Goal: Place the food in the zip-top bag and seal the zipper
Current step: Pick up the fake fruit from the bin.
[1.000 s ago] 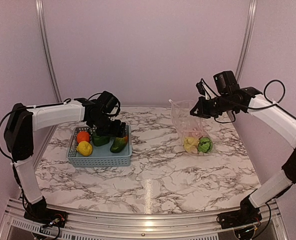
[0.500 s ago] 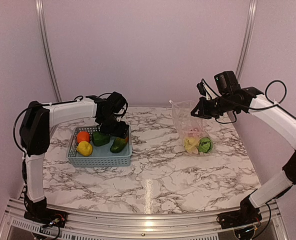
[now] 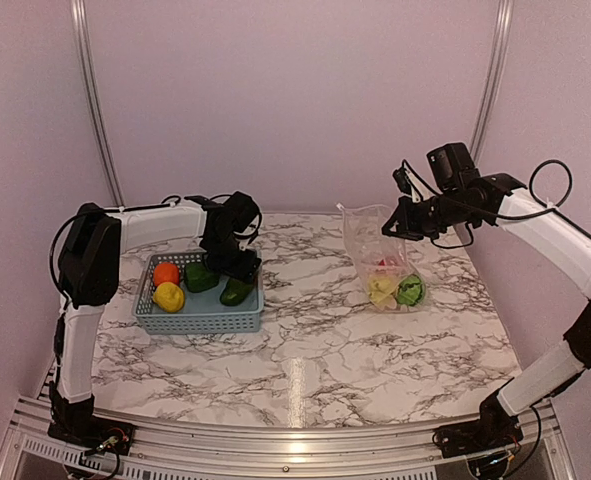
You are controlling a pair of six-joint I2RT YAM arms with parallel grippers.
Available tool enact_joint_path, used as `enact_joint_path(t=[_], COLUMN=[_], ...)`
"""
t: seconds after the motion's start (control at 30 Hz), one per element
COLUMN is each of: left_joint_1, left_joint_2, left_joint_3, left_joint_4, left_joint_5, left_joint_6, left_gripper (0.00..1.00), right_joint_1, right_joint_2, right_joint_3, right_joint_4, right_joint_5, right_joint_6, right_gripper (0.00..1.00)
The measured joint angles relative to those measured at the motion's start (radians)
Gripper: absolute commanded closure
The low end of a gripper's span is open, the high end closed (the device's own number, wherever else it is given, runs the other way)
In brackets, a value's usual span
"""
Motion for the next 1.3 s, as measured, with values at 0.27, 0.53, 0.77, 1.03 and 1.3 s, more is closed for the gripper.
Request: enact_joint_path(t=[0.27, 0.53, 0.77, 1.03, 1.3], left_joint_1=[0.014, 0.031, 0.038, 0.038, 0.038], left_joint_2=[0.027, 0.074, 0.078, 0.011, -0.286], left_joint_3=[0.035, 0.040, 0.040, 0.038, -0.052], left_joint_4=[-0.005, -0.007, -0.008, -0.007, 0.095], left_joint_5=[0.001, 0.033, 0.063, 0.053, 0.023], left_joint_6=[0.000, -0.002, -0.003, -0.038, -0.088], left_gripper=[0.20, 0.29, 0.37, 0.43, 0.46], right_joint_1=[0.000, 0.001, 0.003, 0.006, 0.035], right_joint_2=[0.008, 0.010, 0.008, 0.007, 0.042], right_joint_3=[0.012, 0.015, 0.015, 0.015, 0.057], right_joint_4=[-0.012, -0.016, -0.016, -0.016, -0.017], right_joint_5=[-0.001, 0.000, 0.000, -0.001, -0.012], right_joint_6=[0.010, 0.022, 0.031, 0.043, 0.046], right_gripper=[1.00, 1.00, 1.00, 1.00, 1.00])
